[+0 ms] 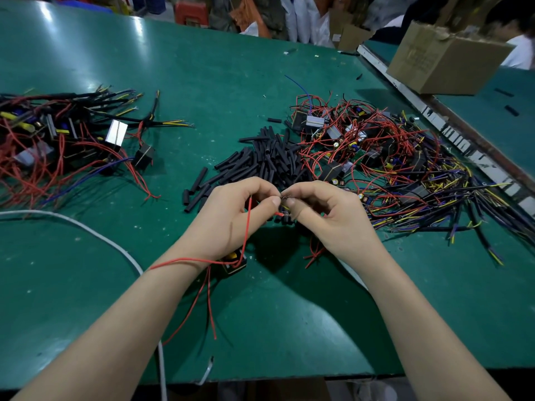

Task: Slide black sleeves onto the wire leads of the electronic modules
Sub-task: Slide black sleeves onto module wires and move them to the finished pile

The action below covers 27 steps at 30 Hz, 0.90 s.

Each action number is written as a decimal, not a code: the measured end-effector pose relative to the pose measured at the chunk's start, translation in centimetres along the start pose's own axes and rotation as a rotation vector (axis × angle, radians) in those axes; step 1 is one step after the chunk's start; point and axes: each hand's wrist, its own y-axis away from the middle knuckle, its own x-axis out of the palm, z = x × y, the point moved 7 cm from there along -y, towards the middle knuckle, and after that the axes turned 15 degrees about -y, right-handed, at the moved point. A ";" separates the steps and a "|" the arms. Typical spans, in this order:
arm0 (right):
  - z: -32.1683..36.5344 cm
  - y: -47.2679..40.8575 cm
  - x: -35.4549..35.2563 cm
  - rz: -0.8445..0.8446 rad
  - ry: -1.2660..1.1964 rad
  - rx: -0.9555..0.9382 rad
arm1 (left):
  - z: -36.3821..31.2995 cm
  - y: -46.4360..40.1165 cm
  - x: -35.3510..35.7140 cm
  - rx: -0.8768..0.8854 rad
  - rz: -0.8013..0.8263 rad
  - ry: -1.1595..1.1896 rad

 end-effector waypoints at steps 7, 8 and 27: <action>-0.7 0.0 0.4 0.021 -0.165 0.133 | -0.3 0.1 0.0 0.037 0.017 -0.001; -0.8 0.1 0.4 0.027 -0.180 0.147 | -0.3 0.1 0.0 0.039 0.018 -0.005; -3.3 0.8 0.6 -0.039 -0.435 0.512 | -1.3 0.5 -0.2 0.155 -0.042 -0.160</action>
